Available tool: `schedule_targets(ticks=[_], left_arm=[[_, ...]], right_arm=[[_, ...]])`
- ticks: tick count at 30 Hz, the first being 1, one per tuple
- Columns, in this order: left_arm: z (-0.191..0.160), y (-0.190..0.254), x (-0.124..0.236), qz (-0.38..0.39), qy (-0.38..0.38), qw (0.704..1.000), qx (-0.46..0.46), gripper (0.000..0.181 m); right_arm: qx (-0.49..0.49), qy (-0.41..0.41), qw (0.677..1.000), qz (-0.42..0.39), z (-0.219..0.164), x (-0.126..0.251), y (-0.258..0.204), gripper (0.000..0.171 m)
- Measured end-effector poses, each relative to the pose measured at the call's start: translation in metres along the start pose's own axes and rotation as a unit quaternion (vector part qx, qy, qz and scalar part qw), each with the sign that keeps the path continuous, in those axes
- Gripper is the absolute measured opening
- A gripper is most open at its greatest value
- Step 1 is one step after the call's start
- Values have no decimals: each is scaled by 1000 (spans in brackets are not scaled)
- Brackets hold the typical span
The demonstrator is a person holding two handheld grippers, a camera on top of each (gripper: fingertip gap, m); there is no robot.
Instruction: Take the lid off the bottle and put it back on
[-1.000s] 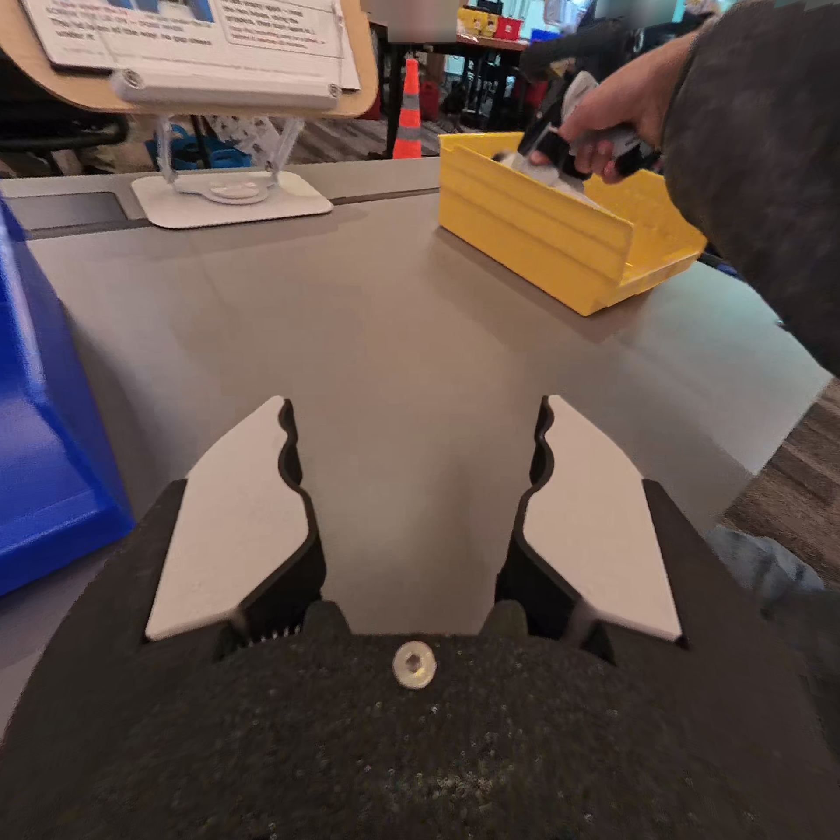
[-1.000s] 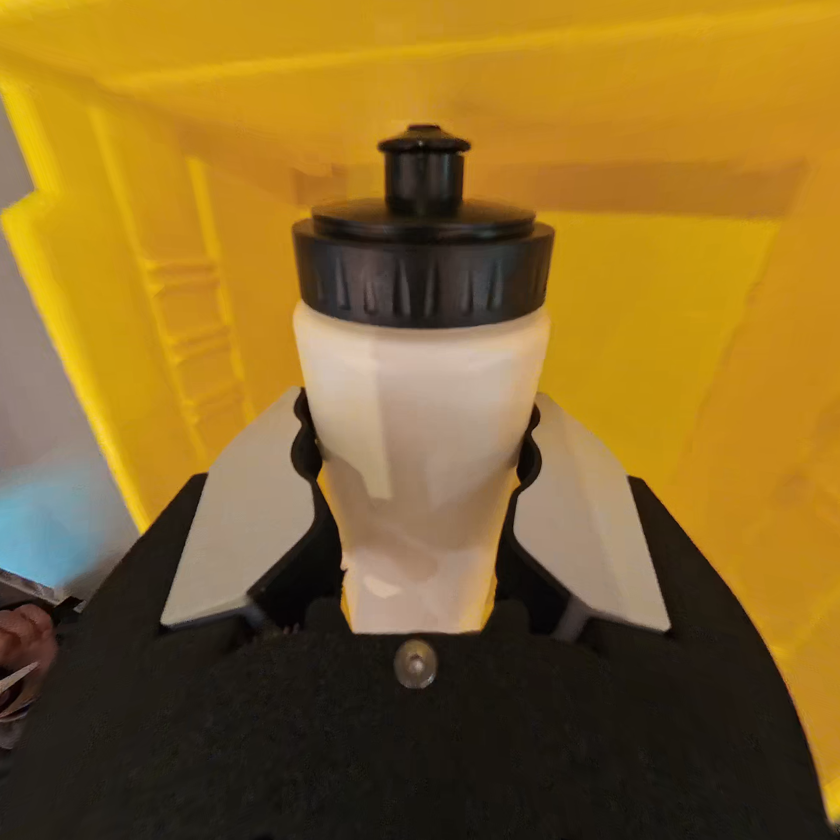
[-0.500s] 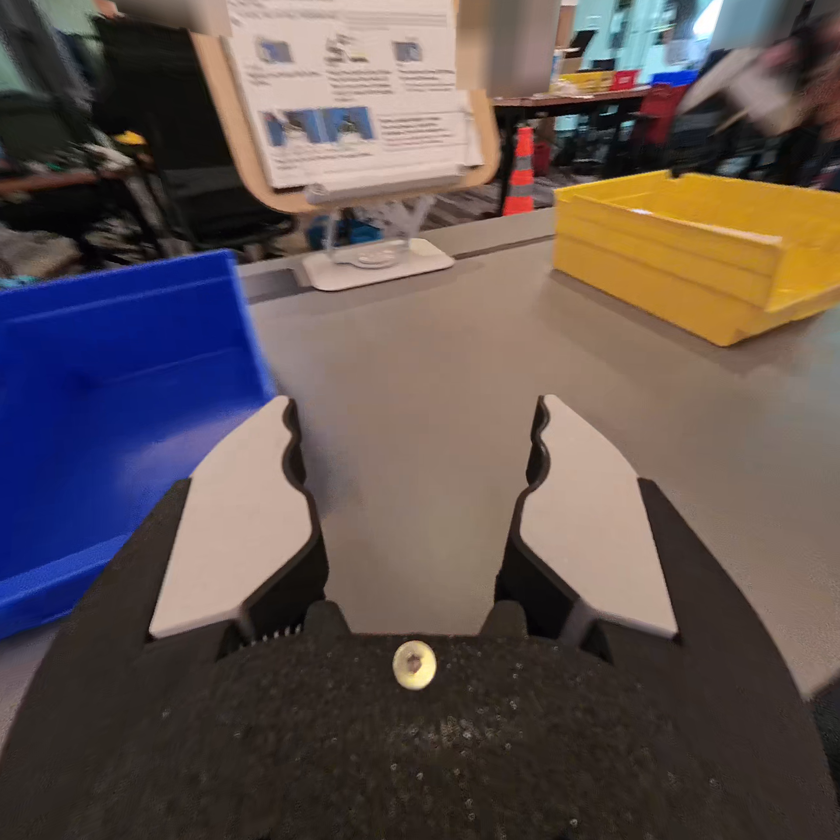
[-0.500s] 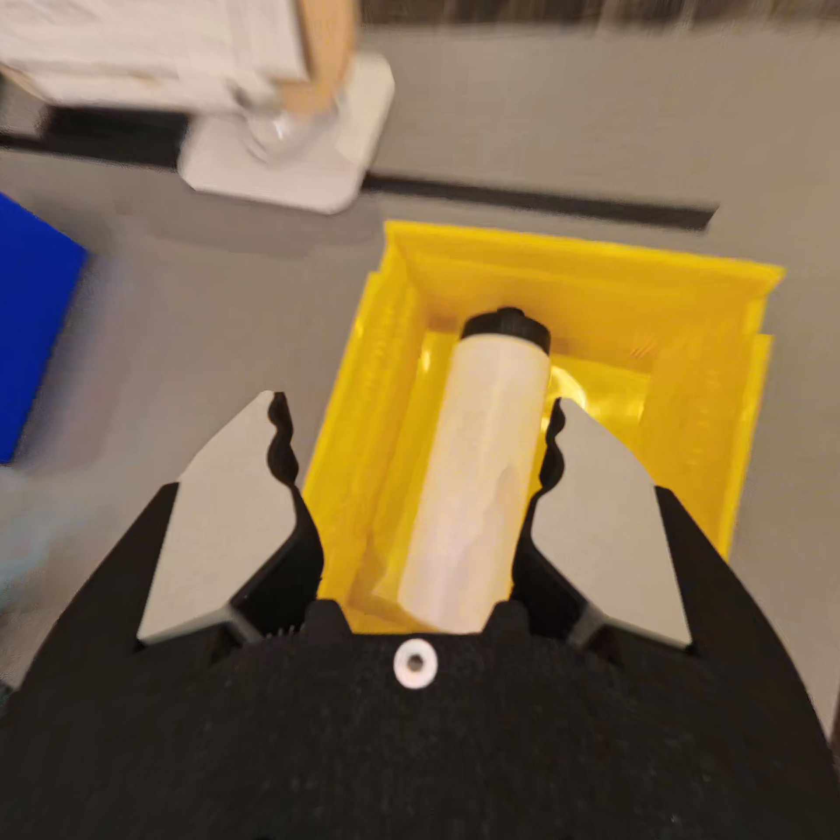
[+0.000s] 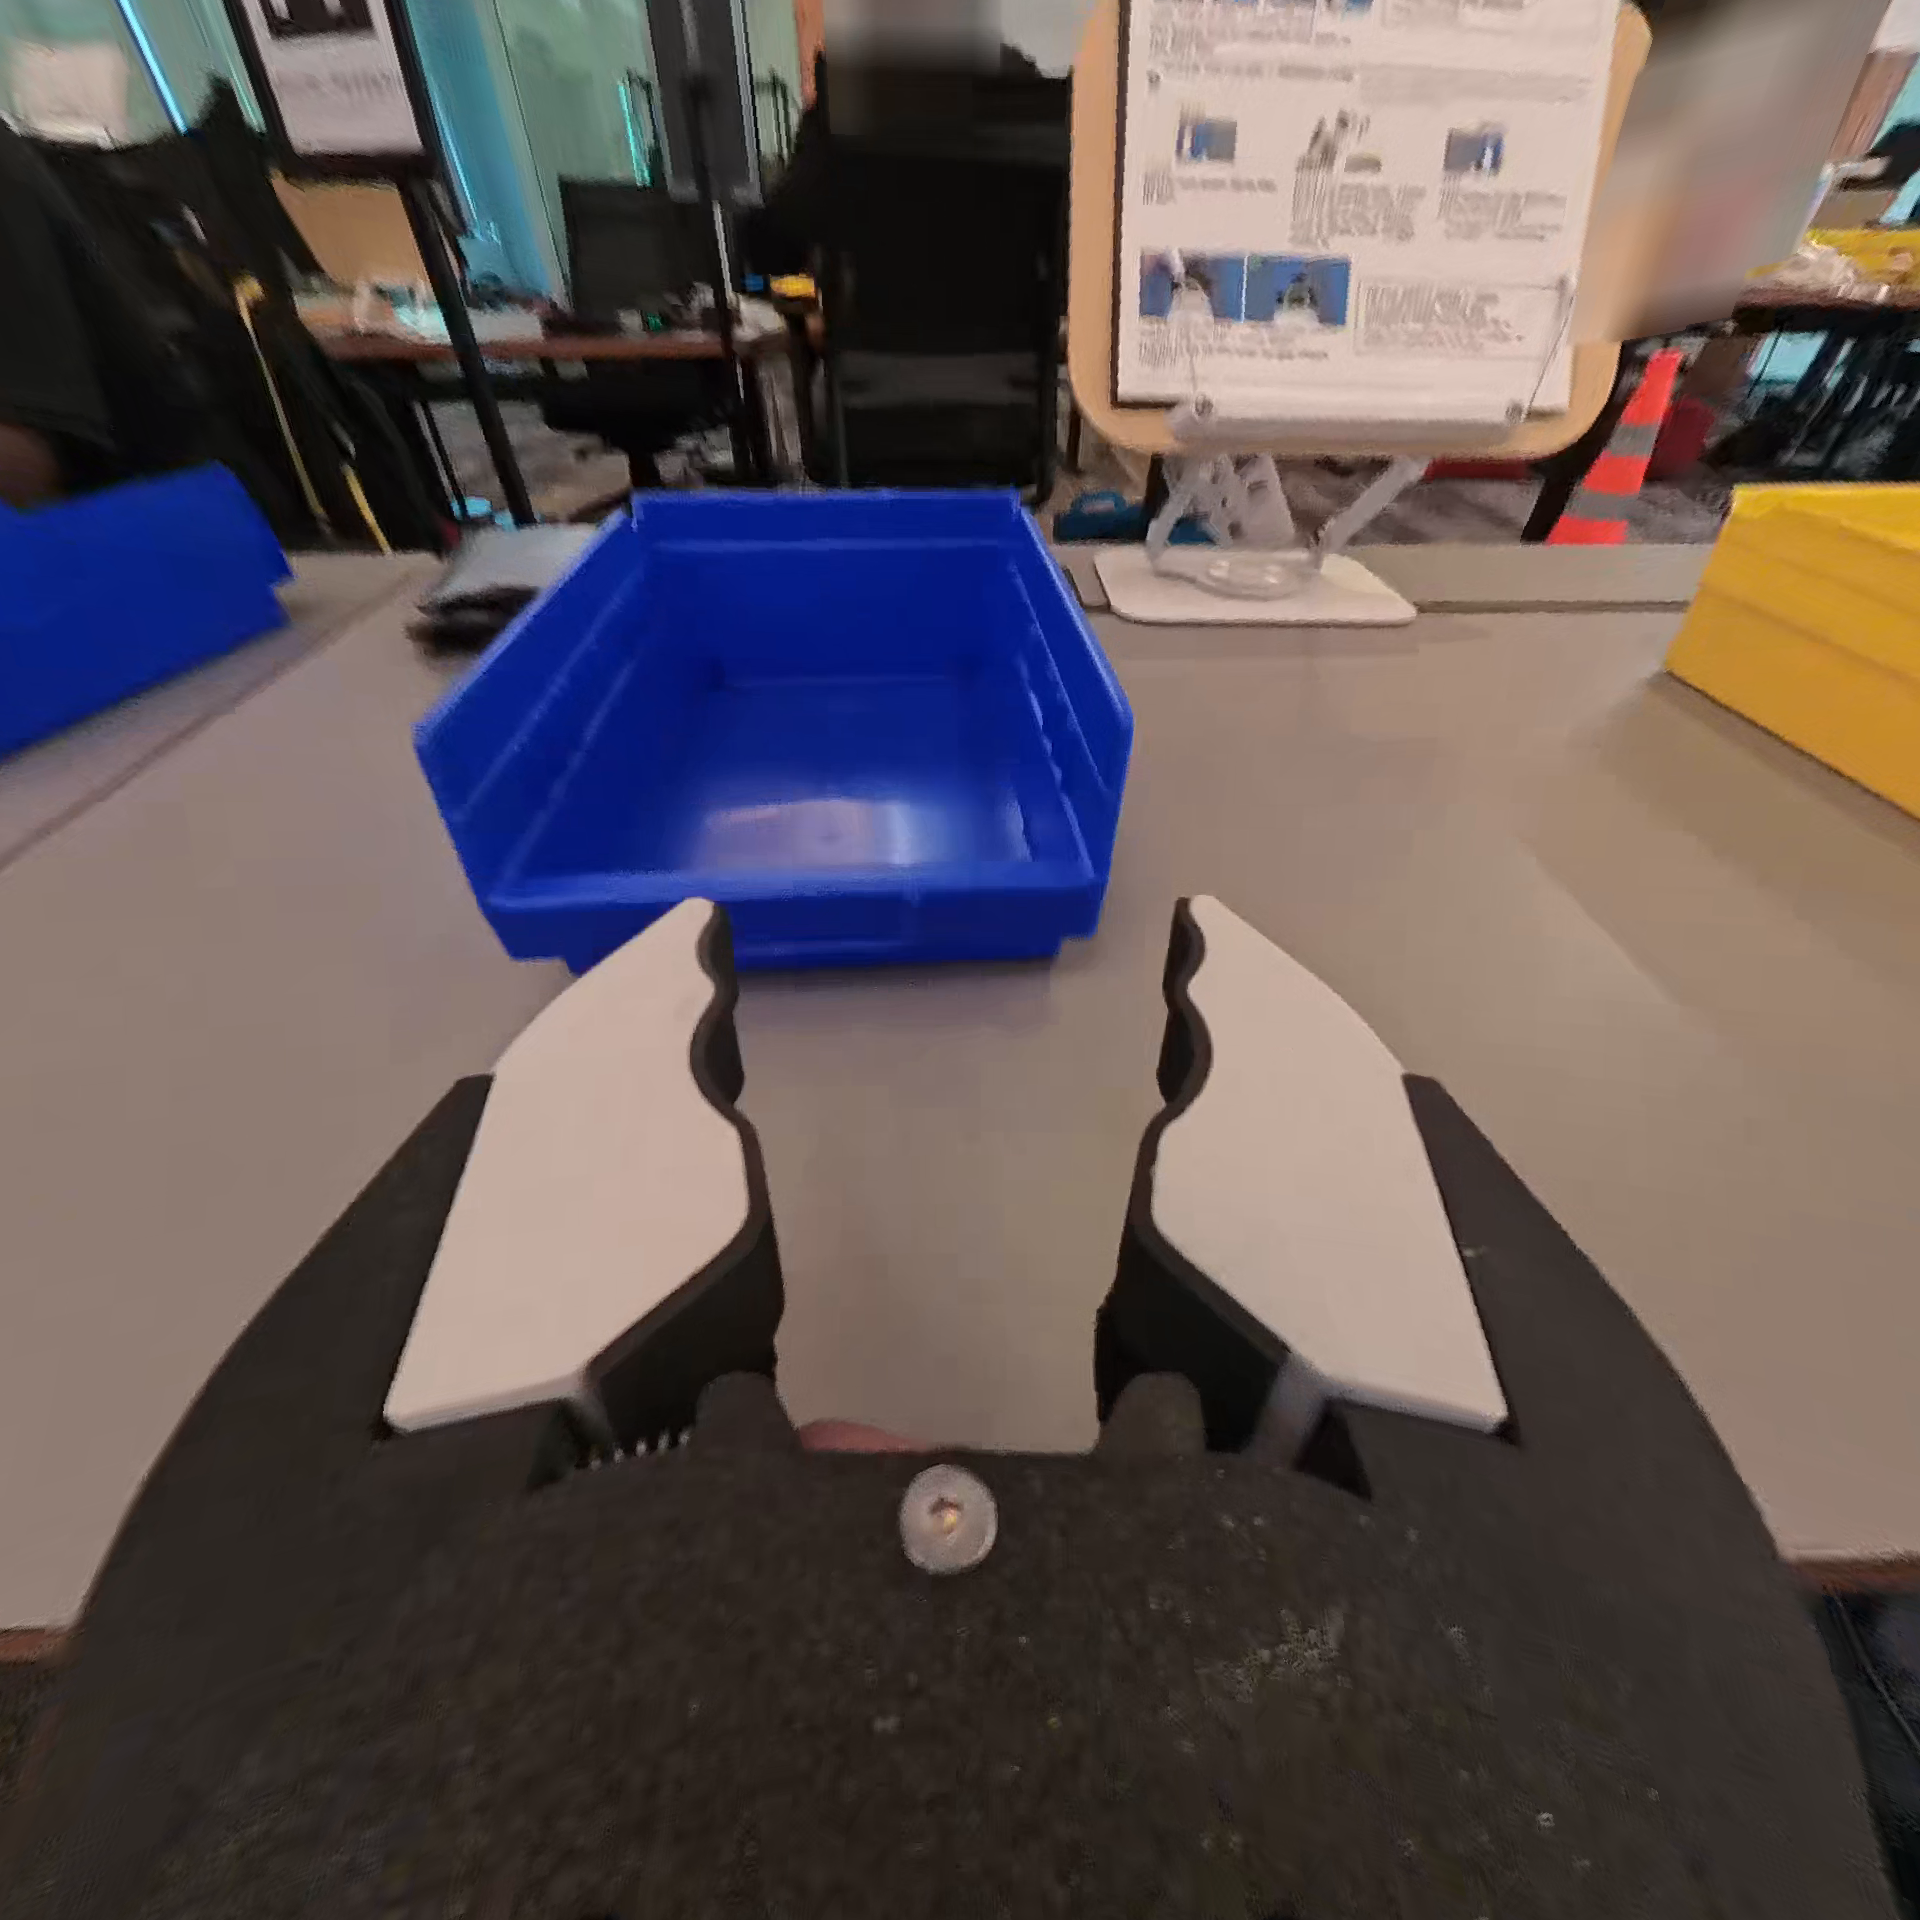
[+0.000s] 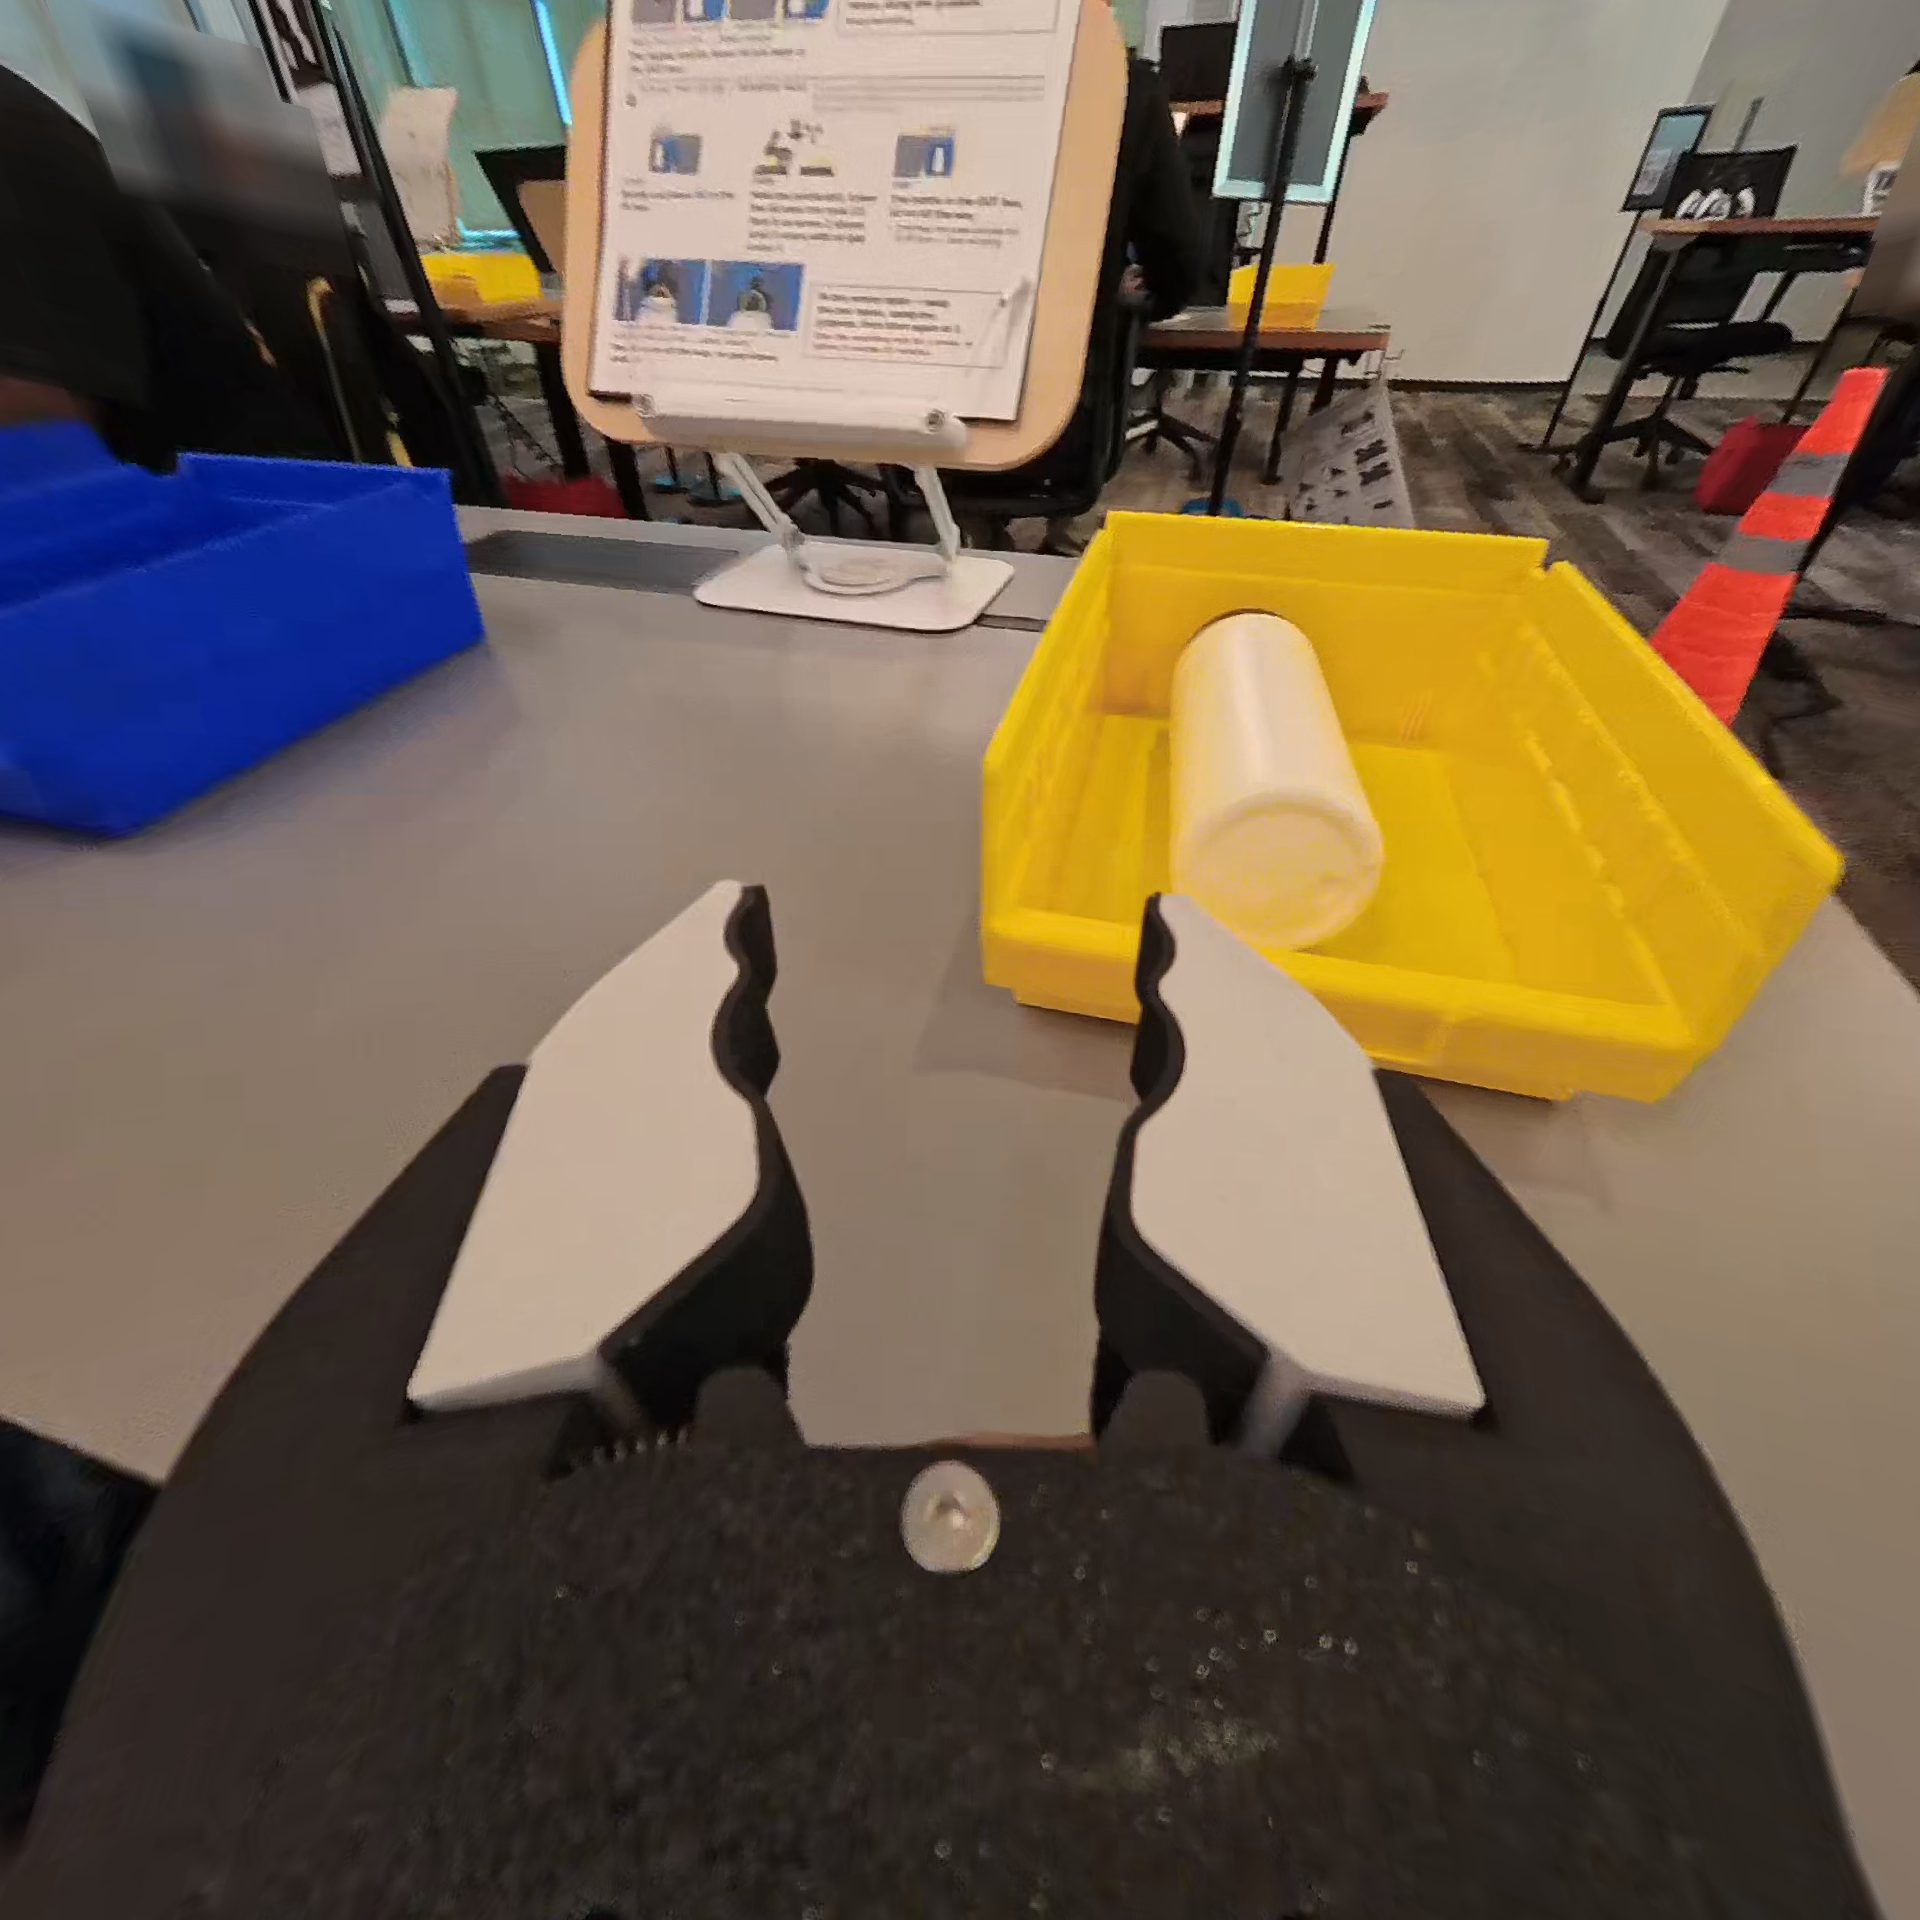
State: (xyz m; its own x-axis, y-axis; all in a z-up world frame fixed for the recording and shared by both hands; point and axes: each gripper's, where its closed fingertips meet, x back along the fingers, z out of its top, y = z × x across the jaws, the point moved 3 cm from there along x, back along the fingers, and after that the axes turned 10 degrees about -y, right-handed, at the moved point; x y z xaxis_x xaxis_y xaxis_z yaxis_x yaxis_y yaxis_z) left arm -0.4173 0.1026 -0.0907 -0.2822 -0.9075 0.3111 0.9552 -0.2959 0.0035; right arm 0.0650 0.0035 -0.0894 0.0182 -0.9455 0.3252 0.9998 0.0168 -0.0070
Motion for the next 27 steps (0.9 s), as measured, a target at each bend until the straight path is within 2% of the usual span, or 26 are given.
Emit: schedule_targets(ticks=[2, 5, 8, 15, 22, 24, 27], left_arm=[[1, -1, -4, -12, 12, 1000, 6, 78], [-10, 2, -9, -46, -33, 998, 39, 85], [-14, 8, -12, -67, -41, 996, 47, 82], [-16, 26, -22, -71, -57, 996, -12, 82], [-22, 29, -21, -64, -68, 995, -34, 79], [-21, 30, -20, -75, -65, 995, -17, 77], [-23, 32, -21, -90, -74, 993, 3, 77]], right_arm=[[-3, -5, 1000, 0, -5, -7, 8, 67], [-27, -36, 999, 0, -14, -16, 17, 73], [-35, -34, 999, 3, -13, -17, 18, 73], [-37, -44, 998, 10, -17, -21, 18, 73], [-47, -50, 997, 31, -18, -26, 14, 73], [-48, -48, 997, 42, -15, -35, 7, 78], [-43, -66, 993, 93, -2, -67, -16, 93]])
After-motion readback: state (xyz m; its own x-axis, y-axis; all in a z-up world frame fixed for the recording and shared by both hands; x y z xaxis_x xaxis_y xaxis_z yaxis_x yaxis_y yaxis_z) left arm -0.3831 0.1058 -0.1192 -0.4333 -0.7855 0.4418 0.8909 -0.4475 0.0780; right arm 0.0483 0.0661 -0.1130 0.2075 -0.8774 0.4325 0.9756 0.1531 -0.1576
